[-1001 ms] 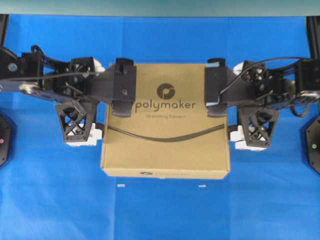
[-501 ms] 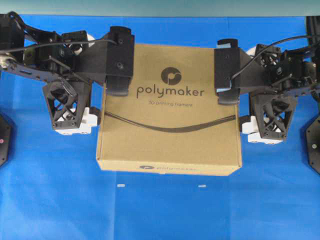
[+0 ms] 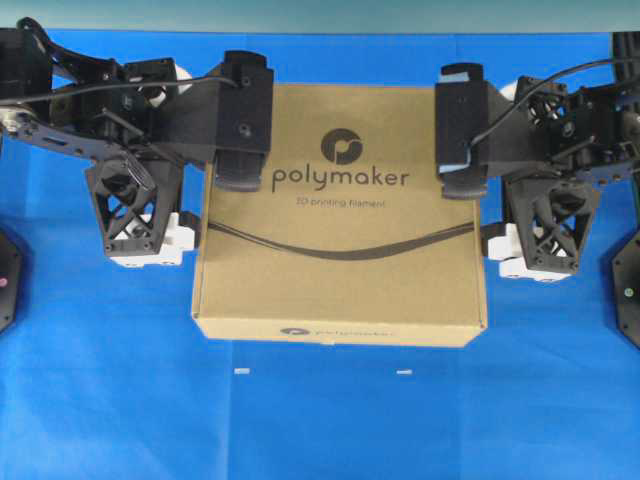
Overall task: Lift up the cardboard box by clamping it between your arms.
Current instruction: 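Hold the box clamped between both grippers in the air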
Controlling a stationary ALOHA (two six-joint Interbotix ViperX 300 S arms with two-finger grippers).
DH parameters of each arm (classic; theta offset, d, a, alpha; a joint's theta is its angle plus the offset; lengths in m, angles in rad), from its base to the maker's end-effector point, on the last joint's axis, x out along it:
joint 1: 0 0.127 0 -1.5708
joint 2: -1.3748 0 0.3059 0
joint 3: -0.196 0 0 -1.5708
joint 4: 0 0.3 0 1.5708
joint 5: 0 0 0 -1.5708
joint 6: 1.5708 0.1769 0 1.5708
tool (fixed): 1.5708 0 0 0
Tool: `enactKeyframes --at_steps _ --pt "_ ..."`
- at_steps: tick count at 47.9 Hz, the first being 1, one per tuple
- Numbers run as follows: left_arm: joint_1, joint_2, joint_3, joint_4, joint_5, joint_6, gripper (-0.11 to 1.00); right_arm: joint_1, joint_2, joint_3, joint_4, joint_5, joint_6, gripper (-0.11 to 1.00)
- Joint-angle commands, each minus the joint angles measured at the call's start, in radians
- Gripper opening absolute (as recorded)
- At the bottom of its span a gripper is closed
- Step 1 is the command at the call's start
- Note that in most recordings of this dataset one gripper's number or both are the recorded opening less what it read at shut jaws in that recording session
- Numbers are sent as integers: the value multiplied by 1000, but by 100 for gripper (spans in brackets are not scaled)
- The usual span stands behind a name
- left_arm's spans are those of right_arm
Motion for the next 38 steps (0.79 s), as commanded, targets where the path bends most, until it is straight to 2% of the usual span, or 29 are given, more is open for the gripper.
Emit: enactKeyframes --at_steps 1,10,20,28,38 --pt "6 23 -58 -3 -35 -21 87 -11 17 -71 6 -32 21 98" --pt "12 23 -54 -3 -37 -21 87 -12 17 -67 6 -32 20 98" --pt "17 28 26 -2 -117 -20 87 -17 25 -2 8 -63 5 98" --pt "17 34 135 -3 -253 -25 87 -17 48 86 8 -149 -12 98" --pt "17 58 218 -3 -318 -26 87 -14 103 198 17 -302 -14 98"
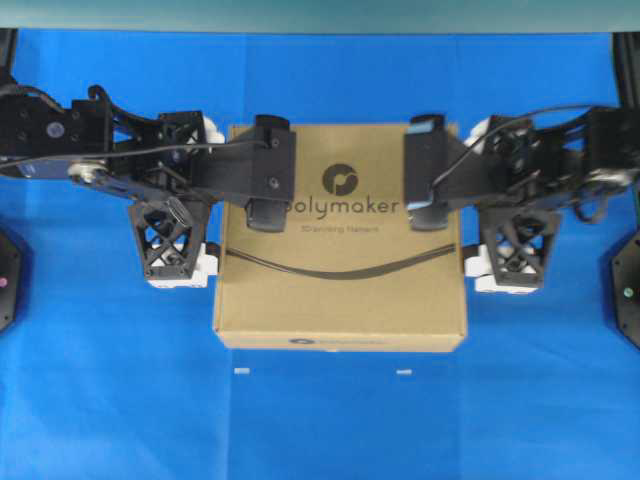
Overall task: Lift up the cardboard box by clamping it between your arms.
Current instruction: 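Hold the box clamped between both grippers in the air, then lower the box back onto the table with both grippers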
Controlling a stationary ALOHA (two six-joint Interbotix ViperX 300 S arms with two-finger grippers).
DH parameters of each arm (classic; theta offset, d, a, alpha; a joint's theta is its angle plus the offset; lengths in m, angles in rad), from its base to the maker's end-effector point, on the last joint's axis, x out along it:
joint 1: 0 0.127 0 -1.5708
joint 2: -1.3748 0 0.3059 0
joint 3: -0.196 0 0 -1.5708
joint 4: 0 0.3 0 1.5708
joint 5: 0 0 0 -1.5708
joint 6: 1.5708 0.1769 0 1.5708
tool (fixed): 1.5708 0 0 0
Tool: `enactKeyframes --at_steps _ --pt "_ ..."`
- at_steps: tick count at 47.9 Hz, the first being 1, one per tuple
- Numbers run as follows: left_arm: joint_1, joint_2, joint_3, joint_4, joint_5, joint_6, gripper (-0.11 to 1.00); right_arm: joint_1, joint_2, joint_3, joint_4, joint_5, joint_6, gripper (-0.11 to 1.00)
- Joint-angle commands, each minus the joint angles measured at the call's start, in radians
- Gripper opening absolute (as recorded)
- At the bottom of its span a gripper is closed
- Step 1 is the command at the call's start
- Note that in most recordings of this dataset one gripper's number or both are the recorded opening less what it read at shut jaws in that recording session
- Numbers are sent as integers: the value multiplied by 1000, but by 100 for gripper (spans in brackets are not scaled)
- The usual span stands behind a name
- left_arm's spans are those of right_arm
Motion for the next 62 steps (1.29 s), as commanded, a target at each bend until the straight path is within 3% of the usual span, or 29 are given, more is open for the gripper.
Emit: enactKeyframes --at_steps 1,14,33,62 --pt "9 14 -8 -3 -114 -28 87 -2 34 6 15 -141 20 98" --pt "6 78 114 -3 -291 -31 87 -2 109 120 12 -318 -17 98" --pt "8 169 236 -3 -413 -31 87 14 230 133 12 -442 -23 98" --pt "11 261 282 -5 -508 -37 87 18 316 212 20 -561 -11 98"
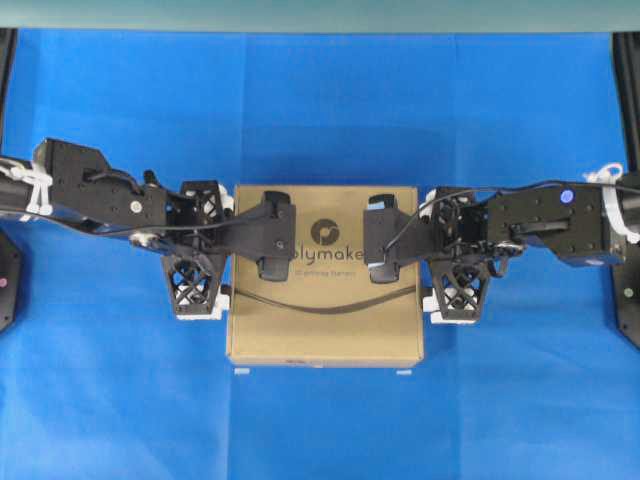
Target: Lift up the cardboard box by clamping it between your arms.
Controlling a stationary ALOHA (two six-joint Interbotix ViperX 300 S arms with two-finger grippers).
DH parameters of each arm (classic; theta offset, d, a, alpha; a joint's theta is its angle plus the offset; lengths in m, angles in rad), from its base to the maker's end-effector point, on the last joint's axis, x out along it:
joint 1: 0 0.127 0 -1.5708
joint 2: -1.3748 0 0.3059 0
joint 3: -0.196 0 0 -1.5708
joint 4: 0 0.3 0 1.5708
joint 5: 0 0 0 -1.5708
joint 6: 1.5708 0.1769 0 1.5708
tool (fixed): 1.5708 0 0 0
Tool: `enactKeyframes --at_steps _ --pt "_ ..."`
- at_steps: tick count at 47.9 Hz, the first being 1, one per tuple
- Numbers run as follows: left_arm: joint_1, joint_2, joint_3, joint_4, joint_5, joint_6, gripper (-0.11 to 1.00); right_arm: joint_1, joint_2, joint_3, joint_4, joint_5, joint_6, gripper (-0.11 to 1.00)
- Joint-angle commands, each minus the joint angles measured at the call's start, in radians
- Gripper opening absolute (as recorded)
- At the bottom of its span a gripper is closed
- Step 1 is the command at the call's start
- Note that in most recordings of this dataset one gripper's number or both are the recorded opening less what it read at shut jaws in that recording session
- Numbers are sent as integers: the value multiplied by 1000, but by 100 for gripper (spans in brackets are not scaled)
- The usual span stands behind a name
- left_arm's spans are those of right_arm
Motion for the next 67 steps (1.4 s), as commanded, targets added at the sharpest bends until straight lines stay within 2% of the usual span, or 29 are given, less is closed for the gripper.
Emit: enactKeyframes --at_steps 1,16,34,58,67 --pt "11 25 -9 -3 -64 -26 87 9 2 -20 9 -63 15 98" --pt "15 -14 69 -3 -69 -25 87 6 -75 58 9 -123 58 98" --pt "23 -118 133 -5 -71 -14 87 3 -204 176 9 -114 80 98" --pt "20 -442 249 -3 -81 -11 87 -6 -588 337 9 -98 78 98" --pt "8 -531 295 -3 -144 -14 87 -5 -727 394 9 -124 80 98"
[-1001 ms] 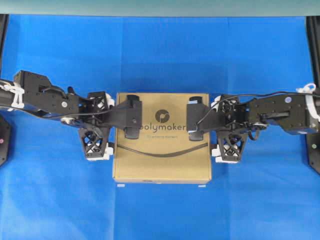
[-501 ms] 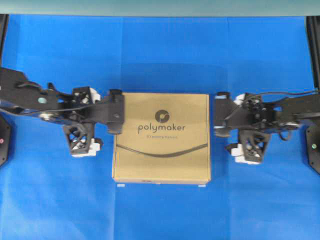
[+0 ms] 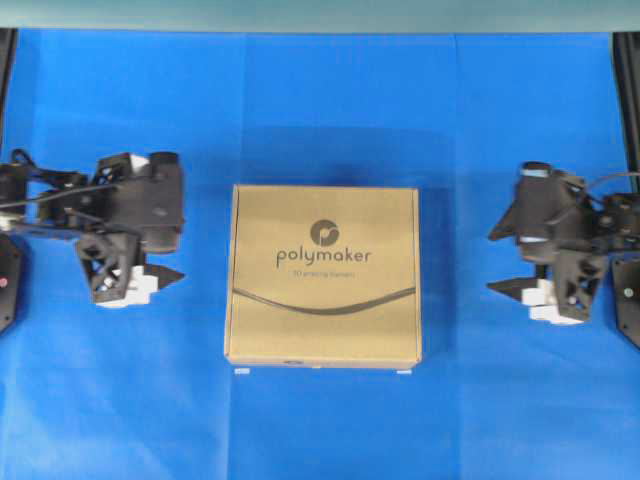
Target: Lift up the cardboard box by clamping it between your arms.
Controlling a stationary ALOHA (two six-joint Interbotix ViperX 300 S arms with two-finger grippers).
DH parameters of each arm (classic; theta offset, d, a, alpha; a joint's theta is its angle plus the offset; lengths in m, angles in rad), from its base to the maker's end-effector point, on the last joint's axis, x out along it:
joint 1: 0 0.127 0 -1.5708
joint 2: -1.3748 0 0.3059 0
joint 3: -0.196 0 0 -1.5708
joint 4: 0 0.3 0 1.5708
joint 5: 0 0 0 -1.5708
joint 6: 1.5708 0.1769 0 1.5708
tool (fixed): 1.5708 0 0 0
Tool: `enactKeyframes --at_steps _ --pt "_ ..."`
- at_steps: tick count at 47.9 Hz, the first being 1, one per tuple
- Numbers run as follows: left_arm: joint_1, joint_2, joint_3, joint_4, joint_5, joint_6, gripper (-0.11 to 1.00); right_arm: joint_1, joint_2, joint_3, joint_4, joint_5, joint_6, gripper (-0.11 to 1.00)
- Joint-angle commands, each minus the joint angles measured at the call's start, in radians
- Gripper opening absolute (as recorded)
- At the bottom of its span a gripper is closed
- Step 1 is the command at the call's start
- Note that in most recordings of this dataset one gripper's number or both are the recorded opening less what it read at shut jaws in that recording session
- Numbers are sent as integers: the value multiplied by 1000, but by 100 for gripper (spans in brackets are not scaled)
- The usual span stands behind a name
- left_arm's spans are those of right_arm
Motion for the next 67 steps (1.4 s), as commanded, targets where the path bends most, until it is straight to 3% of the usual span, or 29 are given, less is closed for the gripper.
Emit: enactKeyframes --at_steps 1,16,54,67 --pt "-8 -41 9 0 -41 -2 87 0 -75 12 3 -26 6 98" --pt "-11 -129 66 2 -106 -2 87 0 -229 38 3 -6 8 98" --pt "-20 -141 67 0 -110 -17 87 9 -233 43 3 -14 6 98" --pt "-38 -160 75 2 -172 -17 87 17 -233 43 3 -46 8 98"
